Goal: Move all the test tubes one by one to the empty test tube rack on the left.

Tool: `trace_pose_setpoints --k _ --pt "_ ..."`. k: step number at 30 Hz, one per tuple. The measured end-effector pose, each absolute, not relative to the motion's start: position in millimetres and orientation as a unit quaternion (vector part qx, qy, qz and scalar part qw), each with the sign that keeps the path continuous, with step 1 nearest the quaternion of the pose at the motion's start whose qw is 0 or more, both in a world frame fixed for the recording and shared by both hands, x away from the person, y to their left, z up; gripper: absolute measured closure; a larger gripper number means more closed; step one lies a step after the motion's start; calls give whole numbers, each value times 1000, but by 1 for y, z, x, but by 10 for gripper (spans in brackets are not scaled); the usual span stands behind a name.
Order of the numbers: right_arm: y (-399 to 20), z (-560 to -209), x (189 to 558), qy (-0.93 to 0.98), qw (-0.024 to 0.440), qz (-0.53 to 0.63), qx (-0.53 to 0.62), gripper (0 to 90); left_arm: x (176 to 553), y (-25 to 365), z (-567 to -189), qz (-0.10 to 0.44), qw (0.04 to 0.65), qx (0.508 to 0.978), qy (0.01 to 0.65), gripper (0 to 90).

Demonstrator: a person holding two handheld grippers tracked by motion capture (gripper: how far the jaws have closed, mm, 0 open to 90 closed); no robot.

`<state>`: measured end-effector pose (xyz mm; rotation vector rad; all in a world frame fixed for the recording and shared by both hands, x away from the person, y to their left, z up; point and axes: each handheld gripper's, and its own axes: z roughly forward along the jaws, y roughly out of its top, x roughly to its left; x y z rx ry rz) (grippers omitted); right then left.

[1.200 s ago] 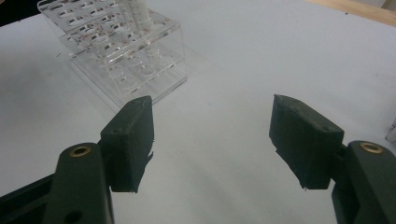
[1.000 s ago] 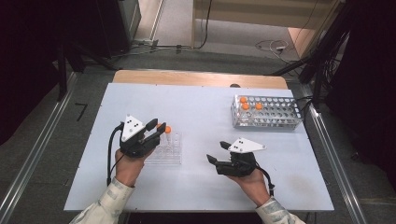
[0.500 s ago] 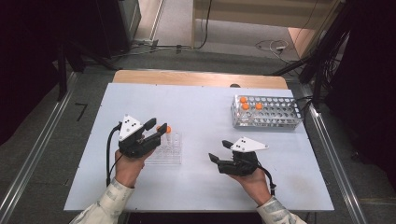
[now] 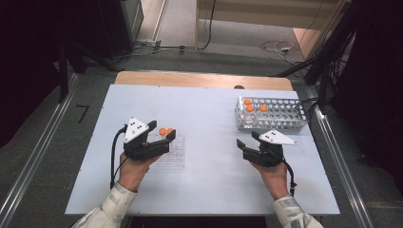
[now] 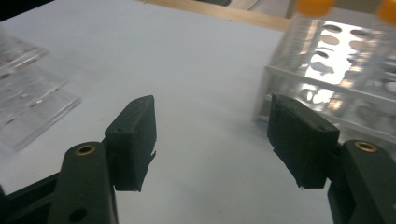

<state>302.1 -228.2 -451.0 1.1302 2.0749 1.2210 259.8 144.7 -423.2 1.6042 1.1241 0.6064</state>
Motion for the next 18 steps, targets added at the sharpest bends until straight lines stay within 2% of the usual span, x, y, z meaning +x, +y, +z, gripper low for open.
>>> trace_pose_setpoints --k 11,18 --pt "-253 -445 334 716 273 441 467 342 260 143 -424 253 519 669 468 215" --pt "-260 -444 353 701 287 436 486 425 260 144 -424 255 518 669 469 215"
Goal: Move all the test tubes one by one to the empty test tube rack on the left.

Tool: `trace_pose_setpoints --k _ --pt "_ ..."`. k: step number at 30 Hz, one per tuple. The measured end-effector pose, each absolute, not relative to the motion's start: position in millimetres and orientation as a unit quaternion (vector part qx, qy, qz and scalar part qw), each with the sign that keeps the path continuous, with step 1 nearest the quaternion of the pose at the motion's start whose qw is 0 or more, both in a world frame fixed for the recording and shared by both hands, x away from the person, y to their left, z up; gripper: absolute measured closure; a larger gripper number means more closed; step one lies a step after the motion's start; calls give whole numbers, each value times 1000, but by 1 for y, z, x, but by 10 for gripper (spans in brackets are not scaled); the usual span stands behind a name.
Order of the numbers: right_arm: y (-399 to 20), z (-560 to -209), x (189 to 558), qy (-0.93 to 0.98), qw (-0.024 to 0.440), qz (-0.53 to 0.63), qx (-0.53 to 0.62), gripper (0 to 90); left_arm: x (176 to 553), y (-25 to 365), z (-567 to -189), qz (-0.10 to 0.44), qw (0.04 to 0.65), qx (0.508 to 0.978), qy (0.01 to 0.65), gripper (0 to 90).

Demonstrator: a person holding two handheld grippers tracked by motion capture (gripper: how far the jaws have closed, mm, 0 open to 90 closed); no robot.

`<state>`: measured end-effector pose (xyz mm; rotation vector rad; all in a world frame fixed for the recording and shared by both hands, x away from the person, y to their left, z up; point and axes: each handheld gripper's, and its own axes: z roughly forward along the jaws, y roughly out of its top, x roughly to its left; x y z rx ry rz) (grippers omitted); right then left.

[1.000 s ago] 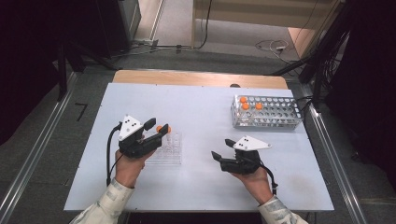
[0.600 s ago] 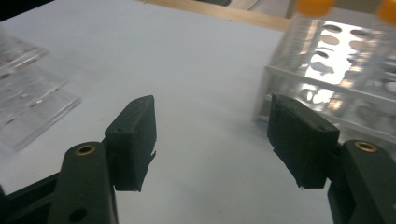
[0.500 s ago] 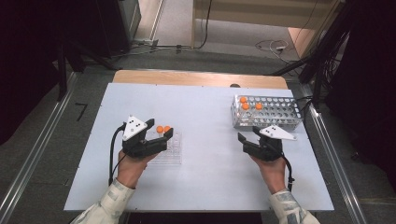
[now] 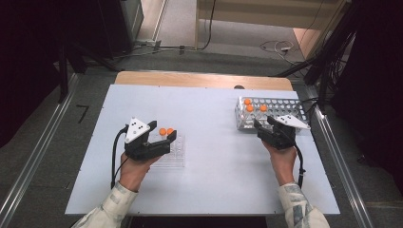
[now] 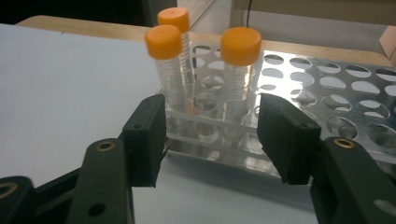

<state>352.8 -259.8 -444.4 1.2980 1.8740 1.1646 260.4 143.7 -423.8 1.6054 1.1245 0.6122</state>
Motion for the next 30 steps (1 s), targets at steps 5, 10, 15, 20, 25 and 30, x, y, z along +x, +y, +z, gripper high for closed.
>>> trace_pose_setpoints --k 5,10,15,20,25,30 --pt "-263 -449 366 692 291 431 500 502 261 145 -423 255 520 667 469 215" --pt "-263 -452 375 687 296 430 506 558 261 144 -423 254 521 668 467 215" --pt "-258 -453 382 697 296 421 499 566 261 144 -423 253 523 667 467 215" --pt "-256 -452 390 699 298 415 501 578 260 145 -423 253 523 667 467 215" --pt "-254 -454 394 702 296 409 502 648 260 145 -423 252 524 667 467 215" --pt "-253 -455 394 701 296 410 503 702 260 145 -422 252 524 667 466 215"
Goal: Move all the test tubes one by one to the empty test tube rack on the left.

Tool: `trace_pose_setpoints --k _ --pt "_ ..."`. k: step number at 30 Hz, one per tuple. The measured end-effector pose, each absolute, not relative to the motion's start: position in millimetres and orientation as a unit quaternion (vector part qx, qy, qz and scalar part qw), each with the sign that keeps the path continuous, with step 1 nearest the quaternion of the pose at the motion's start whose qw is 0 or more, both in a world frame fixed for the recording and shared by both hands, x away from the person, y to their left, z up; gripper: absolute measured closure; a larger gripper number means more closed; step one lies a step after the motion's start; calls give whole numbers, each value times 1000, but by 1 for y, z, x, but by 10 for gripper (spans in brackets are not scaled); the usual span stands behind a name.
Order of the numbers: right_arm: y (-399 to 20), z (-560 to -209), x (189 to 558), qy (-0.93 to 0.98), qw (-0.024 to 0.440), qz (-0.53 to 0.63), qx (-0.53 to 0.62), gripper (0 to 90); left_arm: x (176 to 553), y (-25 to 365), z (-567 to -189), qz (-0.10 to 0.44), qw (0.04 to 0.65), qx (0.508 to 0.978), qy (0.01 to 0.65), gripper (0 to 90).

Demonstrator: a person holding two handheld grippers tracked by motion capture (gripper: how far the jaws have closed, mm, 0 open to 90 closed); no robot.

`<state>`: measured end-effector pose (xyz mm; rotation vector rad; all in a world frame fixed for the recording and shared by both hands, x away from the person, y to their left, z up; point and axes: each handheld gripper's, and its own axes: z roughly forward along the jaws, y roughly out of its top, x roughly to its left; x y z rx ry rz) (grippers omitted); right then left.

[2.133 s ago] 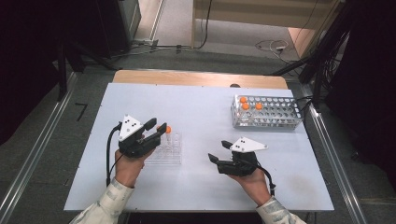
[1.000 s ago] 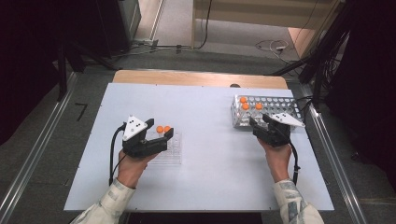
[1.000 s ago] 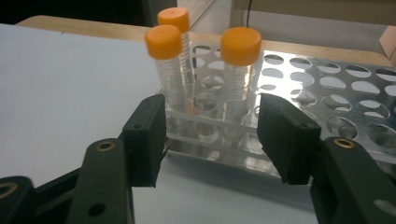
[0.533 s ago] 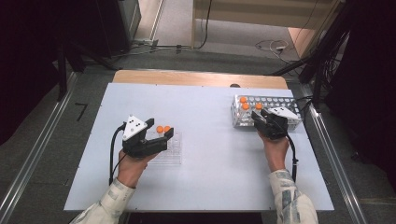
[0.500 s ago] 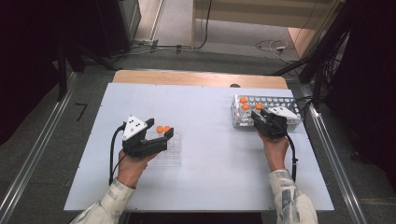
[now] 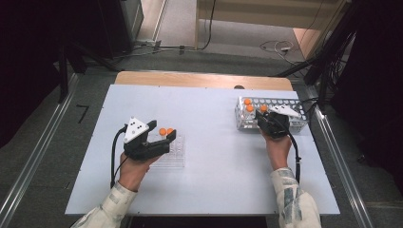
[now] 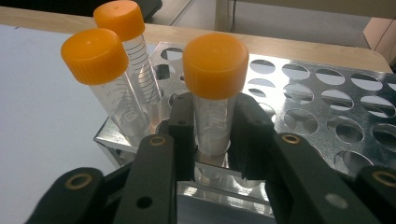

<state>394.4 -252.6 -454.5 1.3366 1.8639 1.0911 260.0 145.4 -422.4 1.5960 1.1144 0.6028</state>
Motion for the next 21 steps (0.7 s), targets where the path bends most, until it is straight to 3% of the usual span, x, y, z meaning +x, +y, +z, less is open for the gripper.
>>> trace_pose_setpoints --k 21 --pt "-260 -427 382 681 311 445 492 715 259 145 -421 253 526 665 466 216"
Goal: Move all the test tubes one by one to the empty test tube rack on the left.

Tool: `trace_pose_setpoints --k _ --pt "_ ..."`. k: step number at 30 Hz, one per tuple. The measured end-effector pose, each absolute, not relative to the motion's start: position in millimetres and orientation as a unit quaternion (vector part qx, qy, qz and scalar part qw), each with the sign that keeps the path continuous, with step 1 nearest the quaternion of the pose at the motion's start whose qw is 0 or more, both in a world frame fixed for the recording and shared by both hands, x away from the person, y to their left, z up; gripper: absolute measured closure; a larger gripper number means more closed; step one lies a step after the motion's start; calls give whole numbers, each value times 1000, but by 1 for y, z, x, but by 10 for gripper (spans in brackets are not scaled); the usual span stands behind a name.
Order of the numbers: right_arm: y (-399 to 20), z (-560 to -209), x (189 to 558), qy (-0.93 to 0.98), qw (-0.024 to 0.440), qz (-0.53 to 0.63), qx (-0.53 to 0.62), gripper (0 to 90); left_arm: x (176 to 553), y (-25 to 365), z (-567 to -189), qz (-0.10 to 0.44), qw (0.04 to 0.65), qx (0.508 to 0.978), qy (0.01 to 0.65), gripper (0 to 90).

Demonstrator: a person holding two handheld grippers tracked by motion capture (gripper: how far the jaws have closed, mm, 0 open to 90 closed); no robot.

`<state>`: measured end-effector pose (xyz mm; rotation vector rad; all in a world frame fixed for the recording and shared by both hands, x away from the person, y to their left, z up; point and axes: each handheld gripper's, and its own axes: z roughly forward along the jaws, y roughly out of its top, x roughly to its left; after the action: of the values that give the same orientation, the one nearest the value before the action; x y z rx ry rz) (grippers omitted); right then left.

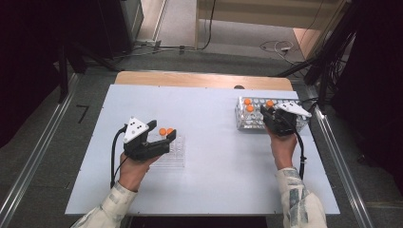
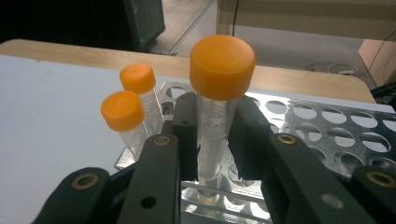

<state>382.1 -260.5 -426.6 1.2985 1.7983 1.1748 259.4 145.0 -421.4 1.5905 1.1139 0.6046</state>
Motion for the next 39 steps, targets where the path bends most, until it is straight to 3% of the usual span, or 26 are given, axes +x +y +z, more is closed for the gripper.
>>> trace_pose_setpoints --k 12,24,39 --pt "-267 -404 356 683 314 464 469 715 258 145 -418 253 531 663 464 215" --pt "-266 -409 324 709 268 469 452 715 254 141 -415 251 536 666 454 217" --pt "-236 -426 300 758 217 461 409 716 242 121 -409 241 549 681 420 219"
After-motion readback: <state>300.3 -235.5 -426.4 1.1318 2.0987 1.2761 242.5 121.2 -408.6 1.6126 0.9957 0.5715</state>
